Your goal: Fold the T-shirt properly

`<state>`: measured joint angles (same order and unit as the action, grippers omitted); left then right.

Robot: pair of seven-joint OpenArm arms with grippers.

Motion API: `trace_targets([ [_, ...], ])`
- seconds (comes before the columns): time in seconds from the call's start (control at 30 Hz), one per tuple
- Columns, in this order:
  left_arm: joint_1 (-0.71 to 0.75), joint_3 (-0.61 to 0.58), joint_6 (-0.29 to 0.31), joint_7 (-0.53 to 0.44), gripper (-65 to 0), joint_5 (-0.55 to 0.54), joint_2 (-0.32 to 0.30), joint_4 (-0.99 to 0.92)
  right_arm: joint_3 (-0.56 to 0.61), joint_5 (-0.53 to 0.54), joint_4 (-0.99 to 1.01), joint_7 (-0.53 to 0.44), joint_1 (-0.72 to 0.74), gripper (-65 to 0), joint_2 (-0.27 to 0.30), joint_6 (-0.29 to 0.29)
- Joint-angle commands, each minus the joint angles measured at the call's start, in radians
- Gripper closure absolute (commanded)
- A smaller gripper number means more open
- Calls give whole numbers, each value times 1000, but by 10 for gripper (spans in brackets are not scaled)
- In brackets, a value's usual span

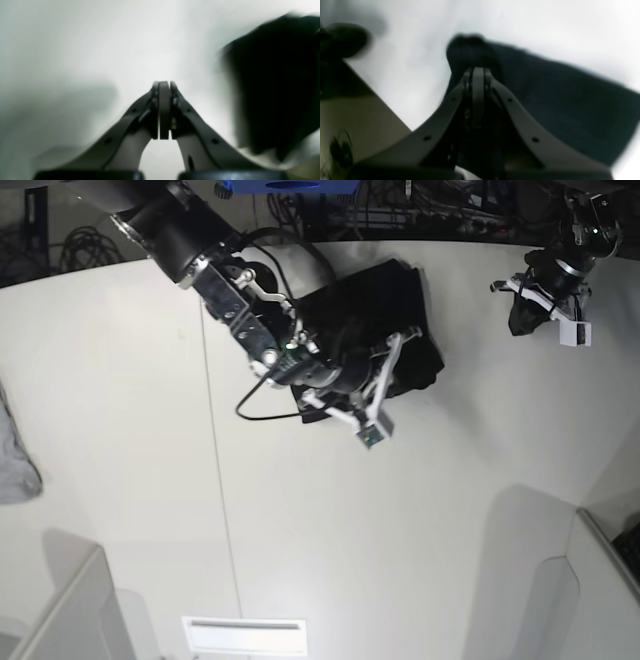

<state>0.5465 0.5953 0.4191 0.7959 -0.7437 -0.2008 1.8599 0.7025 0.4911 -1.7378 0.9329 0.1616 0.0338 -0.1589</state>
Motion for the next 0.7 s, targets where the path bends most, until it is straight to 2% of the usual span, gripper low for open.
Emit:
trace_targets([
  [0.0,4,5,2,-20,0,-43,-15,19,-57,1,-61,5,2,0,5,0],
  [0.07,4,4,2,-20,-21,-93,-22,19,-139,5,-138,42,-15,0,36,0],
  [0.17,-3,4,2,-20,-239,-144,-16,20,-174,5,-204,45,-46,0,108,0],
  [0.27,-6,-36,2,-20,-436,-201,-19,20,-255,5,-215,27,-102,0,145,0],
  [0.37,-27,-111,2,-20,-559,-225,-22,17,-315,5,-215,-48,-165,0,180,3],
  [0.47,-50,-170,2,-20,-579,-224,-15,1,-338,5,-215,-94,-207,0,211,3],
  [0.67,-101,-271,-6,-22,-579,-222,-12,-64,-338,5,-215,-107,-238,0,242,3],
])
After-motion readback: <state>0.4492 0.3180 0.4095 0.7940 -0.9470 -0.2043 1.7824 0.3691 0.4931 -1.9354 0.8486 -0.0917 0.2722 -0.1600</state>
